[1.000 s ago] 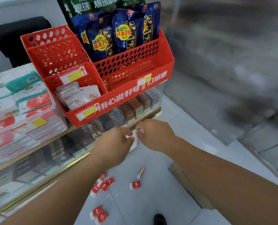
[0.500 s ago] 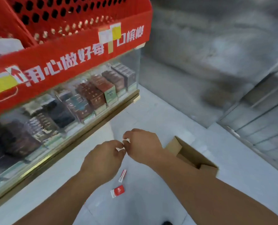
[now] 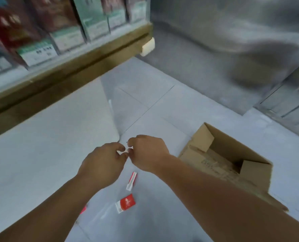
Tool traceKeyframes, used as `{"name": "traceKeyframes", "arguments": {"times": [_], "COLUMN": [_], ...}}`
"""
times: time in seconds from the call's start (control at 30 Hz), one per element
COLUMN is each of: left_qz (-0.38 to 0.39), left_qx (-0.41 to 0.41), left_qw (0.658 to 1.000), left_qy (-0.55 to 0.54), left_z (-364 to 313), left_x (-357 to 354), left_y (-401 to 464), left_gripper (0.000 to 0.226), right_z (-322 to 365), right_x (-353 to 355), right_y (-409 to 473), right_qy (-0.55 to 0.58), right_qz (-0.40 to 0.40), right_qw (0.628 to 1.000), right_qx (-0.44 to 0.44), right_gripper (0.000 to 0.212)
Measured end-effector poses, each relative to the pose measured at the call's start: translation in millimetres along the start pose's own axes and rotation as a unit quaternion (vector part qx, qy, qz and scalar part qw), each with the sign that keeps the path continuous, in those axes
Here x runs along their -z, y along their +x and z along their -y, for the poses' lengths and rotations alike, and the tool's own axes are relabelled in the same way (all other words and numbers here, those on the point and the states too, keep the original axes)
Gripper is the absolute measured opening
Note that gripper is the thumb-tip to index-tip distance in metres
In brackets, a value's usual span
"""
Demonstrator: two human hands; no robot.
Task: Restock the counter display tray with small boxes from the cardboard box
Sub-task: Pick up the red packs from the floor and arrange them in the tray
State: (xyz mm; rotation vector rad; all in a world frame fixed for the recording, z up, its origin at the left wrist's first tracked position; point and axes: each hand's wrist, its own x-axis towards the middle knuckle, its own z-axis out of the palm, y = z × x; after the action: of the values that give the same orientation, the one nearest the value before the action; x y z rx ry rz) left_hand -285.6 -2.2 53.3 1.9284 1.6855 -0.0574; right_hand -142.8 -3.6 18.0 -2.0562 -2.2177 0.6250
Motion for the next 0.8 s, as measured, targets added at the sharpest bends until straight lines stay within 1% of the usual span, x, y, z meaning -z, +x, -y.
{"name": "traceKeyframes", "arguments": {"times": [0.17, 0.27, 0.43, 0.53, 0.6, 0.7, 0.8], "left_qz": [0.011, 0.024, 0.052, 0.076, 0.091, 0.131, 0.144], "left_qx": [0.029, 0.064, 0.115, 0.122, 0.129, 0.127, 0.093], "left_qw": [0.999, 0.998, 0.992, 0.990, 0.987, 0.983, 0.985], "left_qy": [0.014, 0.012, -0.004, -0.011, -0.017, -0.004, 0.031], "left_z": [61, 105, 174, 203, 216, 227, 228], "left_x": [-89, -137, -203, -245, -275, -320, -359], "left_y": [45, 60, 72, 76, 79, 86, 92], "left_gripper": [0.032, 0.030, 0.029, 0.033, 0.042, 0.054, 0.064], "right_z": [-30, -44, -56, -59, -62, -69, -76], "right_x": [-108, -178, -278, -322, -346, -374, -388], "right_y": [31, 49, 72, 83, 88, 91, 93], "right_qy": [-0.005, -0.007, -0.025, -0.067, -0.104, -0.161, -0.193], "right_qz": [0.059, 0.102, 0.162, 0.174, 0.186, 0.207, 0.197], "right_qw": [0.998, 0.993, 0.986, 0.982, 0.977, 0.965, 0.961], "right_qx": [-0.034, -0.054, -0.040, -0.019, -0.004, 0.010, 0.024], "right_gripper": [0.028, 0.029, 0.054, 0.059, 0.059, 0.054, 0.047]}}
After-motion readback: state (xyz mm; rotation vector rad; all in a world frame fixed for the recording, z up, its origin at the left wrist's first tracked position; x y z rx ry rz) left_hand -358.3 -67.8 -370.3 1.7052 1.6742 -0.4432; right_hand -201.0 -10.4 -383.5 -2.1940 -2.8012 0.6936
